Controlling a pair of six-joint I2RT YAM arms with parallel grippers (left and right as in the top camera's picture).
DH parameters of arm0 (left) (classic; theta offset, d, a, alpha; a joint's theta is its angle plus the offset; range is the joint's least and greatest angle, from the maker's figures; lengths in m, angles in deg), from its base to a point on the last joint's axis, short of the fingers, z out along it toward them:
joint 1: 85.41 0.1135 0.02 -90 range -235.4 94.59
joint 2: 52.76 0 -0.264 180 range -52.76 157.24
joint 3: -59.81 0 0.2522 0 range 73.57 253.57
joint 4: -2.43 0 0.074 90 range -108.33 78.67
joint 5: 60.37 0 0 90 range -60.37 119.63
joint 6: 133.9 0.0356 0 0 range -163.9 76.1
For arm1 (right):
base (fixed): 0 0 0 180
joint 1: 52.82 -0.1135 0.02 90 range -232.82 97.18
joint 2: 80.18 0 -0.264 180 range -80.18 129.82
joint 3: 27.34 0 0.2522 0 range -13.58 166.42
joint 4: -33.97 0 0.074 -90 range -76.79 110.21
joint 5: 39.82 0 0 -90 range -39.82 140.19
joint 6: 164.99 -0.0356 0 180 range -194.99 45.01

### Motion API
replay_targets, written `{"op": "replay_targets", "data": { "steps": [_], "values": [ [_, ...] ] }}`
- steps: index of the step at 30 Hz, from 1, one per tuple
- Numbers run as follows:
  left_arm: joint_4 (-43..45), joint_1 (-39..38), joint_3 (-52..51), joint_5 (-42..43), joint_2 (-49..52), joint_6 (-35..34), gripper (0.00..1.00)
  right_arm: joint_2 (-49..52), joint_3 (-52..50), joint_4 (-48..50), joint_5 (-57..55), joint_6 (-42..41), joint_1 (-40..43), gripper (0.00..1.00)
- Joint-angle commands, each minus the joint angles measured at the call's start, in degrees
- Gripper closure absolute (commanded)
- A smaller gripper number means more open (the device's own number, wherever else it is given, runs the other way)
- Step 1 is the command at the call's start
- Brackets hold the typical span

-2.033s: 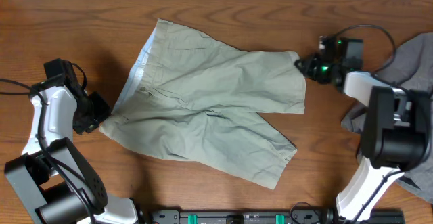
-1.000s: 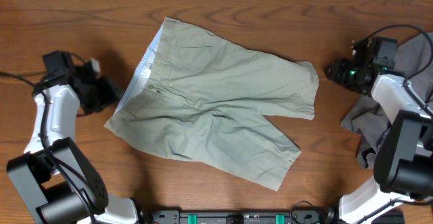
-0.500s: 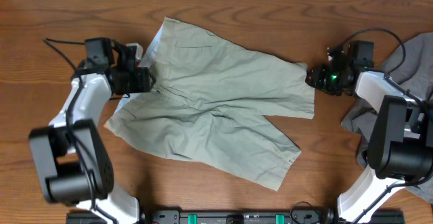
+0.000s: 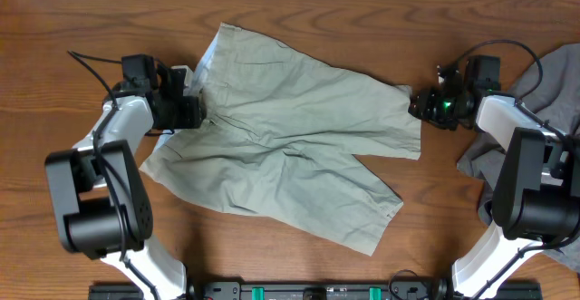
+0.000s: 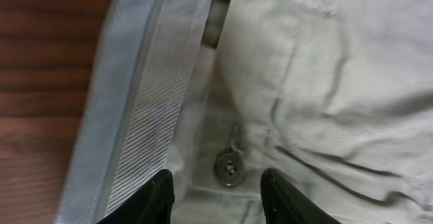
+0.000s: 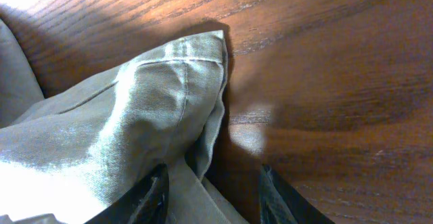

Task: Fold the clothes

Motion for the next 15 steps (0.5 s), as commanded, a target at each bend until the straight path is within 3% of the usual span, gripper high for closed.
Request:
{"op": "replay_targets", "data": {
  "steps": [1, 4, 5, 7, 15],
  "values": [
    [-0.02, 0.2, 1.01, -0.22, 3.48, 0.85, 0.56, 1.55, -0.17, -0.94, -0.39, 0.74, -0.59, 0.59],
    [0.28, 0.2, 1.01, -0.02, 4.13, 0.79, 0.62, 1.55, -0.17, -1.01, -0.37, 0.74, -0.59, 0.59],
    [0.31, 0.2, 1.03, -0.02, 4.07, 0.79, 0.69, 1.55, -0.17, -1.05, -0.39, 0.74, -0.59, 0.6],
    [0.26, 0.2, 1.18, 0.42, 3.43, 0.76, 0.94, 1.55, -0.17, -1.2, -0.39, 0.74, -0.59, 0.6],
    [0.26, 0.2, 2.14, -2.08, -6.43, -2.43, 0.94, 1.55, -0.17, -1.33, -0.44, 0.76, -0.59, 0.59]
  ]
}}
